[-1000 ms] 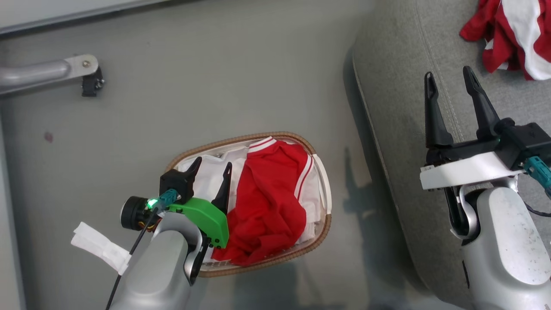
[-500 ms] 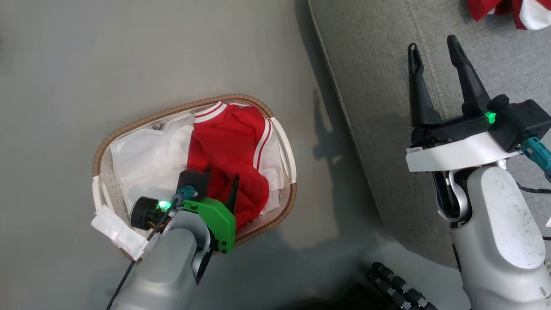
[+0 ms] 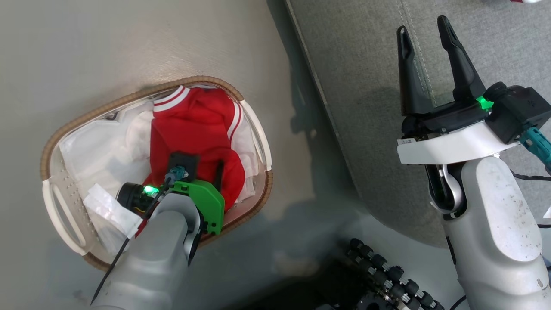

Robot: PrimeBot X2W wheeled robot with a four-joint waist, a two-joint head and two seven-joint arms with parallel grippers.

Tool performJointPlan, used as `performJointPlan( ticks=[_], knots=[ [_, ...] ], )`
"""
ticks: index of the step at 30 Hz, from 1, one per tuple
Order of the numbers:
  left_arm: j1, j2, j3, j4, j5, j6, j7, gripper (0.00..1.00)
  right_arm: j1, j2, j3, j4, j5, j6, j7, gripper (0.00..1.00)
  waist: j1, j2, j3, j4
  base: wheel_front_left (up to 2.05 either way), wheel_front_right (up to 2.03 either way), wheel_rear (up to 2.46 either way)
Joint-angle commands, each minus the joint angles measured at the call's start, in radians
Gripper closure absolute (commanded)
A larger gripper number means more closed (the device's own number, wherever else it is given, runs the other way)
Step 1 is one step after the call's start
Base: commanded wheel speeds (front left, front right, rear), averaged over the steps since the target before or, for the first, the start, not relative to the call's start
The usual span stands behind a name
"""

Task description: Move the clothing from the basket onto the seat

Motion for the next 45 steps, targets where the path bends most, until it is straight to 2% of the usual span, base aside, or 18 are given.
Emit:
performJointPlan(
  ticks=[1,2,3,11,18,21,34,45],
  knots=[
    [-0.025,0.007,-0.007,0.006,-0.003,-0.007,-0.008,0.28,-0.013,-0.001,0.004,-0.005,0.003,-0.001,-0.002,0.0,-0.0001,0.0,0.014,-0.014,0.0,0.0,0.0],
    [-0.033,0.007,-0.012,0.009,0.0,-0.008,-0.01,0.71,-0.013,-0.001,0.006,-0.005,0.002,-0.001,-0.002,0.0,-0.0001,0.0,0.015,-0.014,0.0,0.0,0.0],
    [-0.038,0.007,-0.015,0.011,0.0,-0.009,-0.013,1.0,-0.013,-0.001,0.007,-0.004,0.0,-0.001,-0.002,0.0,-0.0001,0.0,0.014,-0.014,0.0,0.0,0.0],
    [-0.021,0.007,-0.036,0.011,-0.013,-0.02,-0.032,1.0,0.006,-0.002,0.014,0.025,-0.034,-0.001,-0.002,0.0,-0.0001,0.0,-0.038,0.023,0.0,0.0,0.0],
    [0.014,0.012,-0.038,-0.034,0.006,-0.015,-0.04,1.0,0.043,-0.002,0.007,0.06,-0.078,-0.001,-0.002,0.0,-0.0001,0.0,-0.148,0.083,0.0,0.0,0.0],
    [0.051,0.025,-0.022,-0.096,0.022,-0.008,-0.039,1.0,0.067,-0.002,0.001,0.079,-0.099,-0.001,-0.002,0.0,-0.0001,0.0,-0.212,0.111,0.0,0.0,0.0],
    [0.2,0.062,0.018,-0.354,0.122,-0.028,-0.04,1.0,0.221,-0.003,-0.021,0.158,-0.165,-0.001,-0.002,0.0,-0.0001,0.0,-0.525,0.198,0.0,0.0,0.0],
    [0.128,0.136,-0.02,-0.555,0.226,-0.073,-0.04,1.0,0.341,-0.002,-0.004,0.189,-0.191,-0.001,-0.002,0.0,-0.0001,0.0,-0.718,0.236,0.0,0.0,0.0]
  ],
)
